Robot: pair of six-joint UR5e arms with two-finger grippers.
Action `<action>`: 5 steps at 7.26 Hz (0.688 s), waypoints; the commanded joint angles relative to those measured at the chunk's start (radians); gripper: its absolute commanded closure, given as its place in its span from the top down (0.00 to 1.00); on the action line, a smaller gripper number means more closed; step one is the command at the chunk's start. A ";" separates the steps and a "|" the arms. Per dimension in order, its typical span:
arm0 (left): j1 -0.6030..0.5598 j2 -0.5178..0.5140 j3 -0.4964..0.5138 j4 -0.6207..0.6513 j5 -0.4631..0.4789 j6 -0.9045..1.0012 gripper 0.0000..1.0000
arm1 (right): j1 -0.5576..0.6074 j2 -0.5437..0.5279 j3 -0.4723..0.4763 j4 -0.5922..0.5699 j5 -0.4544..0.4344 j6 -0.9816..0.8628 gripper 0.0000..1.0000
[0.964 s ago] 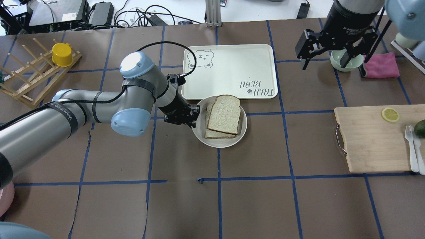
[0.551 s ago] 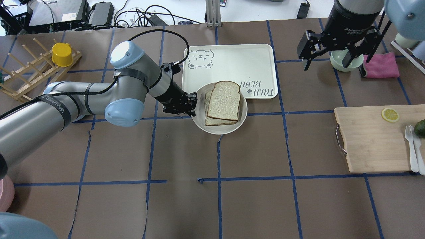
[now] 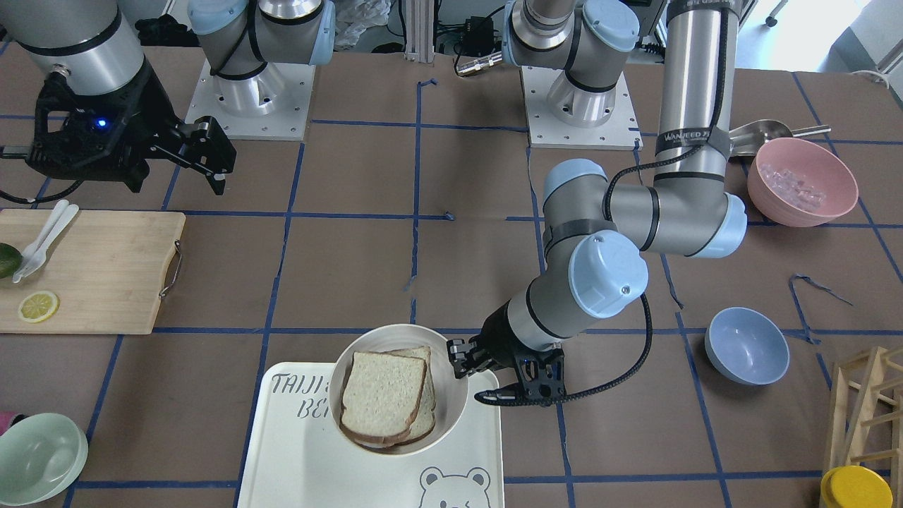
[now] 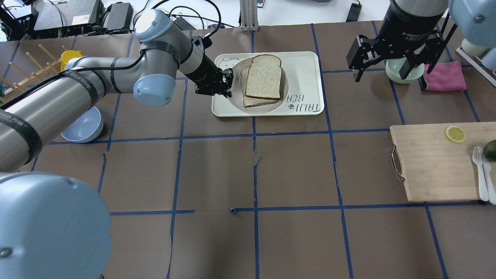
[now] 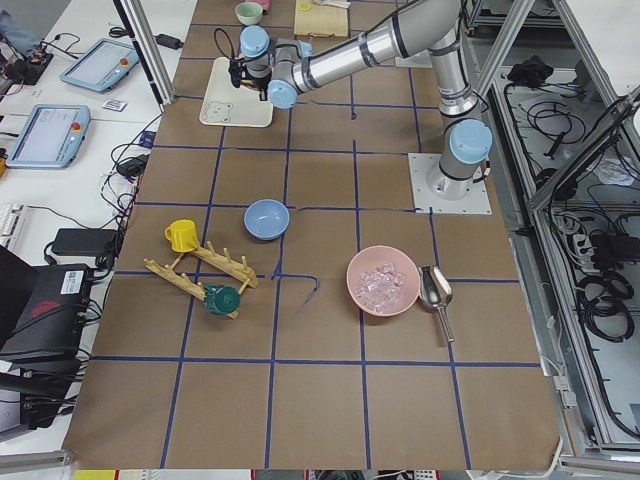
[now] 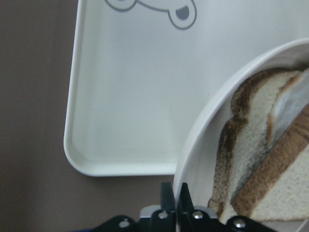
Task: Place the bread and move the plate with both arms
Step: 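Slide the plate with the left gripper onto the bear-print tray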
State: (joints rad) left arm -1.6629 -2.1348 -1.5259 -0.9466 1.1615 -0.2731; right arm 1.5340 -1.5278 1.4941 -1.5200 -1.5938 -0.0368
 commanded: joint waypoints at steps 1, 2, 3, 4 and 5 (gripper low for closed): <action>-0.003 -0.129 0.098 0.012 -0.006 -0.049 0.02 | 0.000 0.000 0.000 0.000 0.002 0.000 1.00; -0.011 -0.155 0.102 0.014 -0.031 -0.055 0.02 | 0.000 0.000 0.000 0.001 0.000 0.000 1.00; -0.030 -0.157 0.101 0.014 -0.037 -0.057 0.01 | 0.000 0.000 0.002 0.000 0.000 0.000 1.00; -0.037 -0.160 0.096 0.012 -0.034 -0.057 0.01 | -0.002 0.001 0.002 0.000 0.000 0.000 1.00; -0.037 -0.162 0.096 0.012 -0.037 -0.061 0.04 | 0.000 0.000 0.002 -0.002 0.000 0.000 1.00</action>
State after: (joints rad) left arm -1.6947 -2.2917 -1.4287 -0.9338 1.1277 -0.3299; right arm 1.5333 -1.5272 1.4953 -1.5204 -1.5938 -0.0368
